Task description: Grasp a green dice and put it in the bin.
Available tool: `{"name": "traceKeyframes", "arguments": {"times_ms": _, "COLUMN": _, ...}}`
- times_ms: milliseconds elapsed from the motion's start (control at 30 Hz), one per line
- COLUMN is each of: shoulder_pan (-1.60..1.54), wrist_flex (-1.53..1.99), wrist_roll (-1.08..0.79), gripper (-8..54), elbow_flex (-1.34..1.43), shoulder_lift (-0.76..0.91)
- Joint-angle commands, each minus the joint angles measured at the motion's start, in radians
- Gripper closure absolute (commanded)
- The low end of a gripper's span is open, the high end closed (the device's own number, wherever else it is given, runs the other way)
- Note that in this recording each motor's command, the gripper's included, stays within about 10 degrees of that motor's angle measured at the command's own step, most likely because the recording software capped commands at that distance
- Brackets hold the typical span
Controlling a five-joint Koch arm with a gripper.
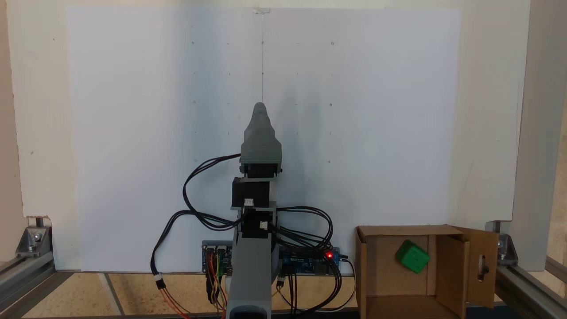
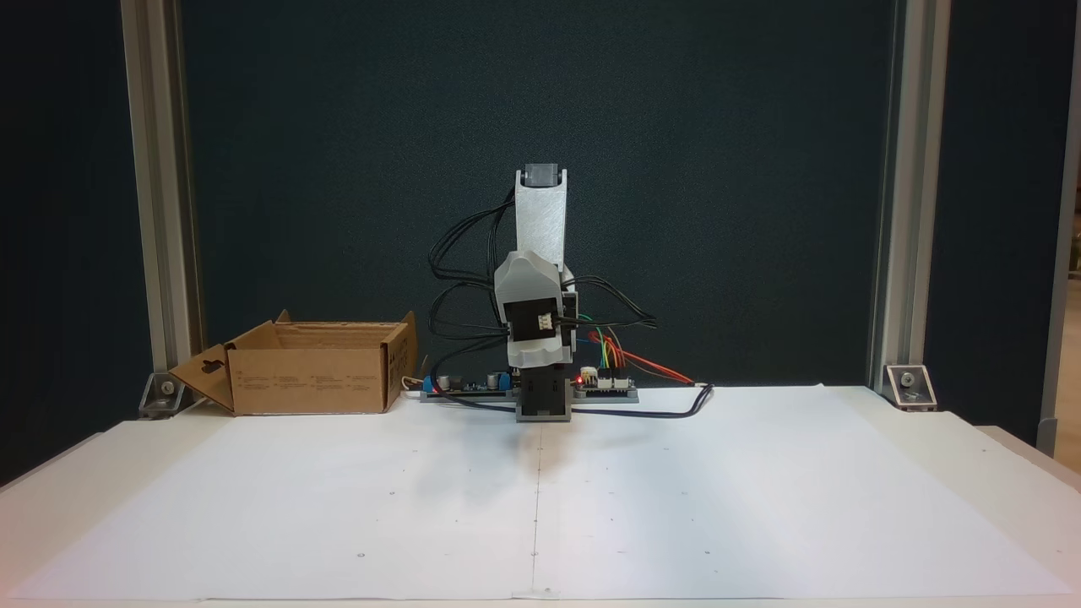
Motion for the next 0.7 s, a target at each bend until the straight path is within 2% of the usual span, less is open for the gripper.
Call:
{"name": "traceKeyframes", "arguments": {"times_ms": 0, "shoulder_pan": 0.005, "wrist_flex": -0.003, "wrist_roll": 0.029, "gripper": 1.3, "elbow_flex": 0.023, "shoulder_lift": 0.015}}
{"name": "traceKeyframes", "arguments": {"times_ms": 667, "shoulder_pan": -0.003, "wrist_flex": -0.003, "wrist_roll": 0.031, "gripper": 1.2, "elbow_flex": 0.023, "shoulder_lift": 0.015}}
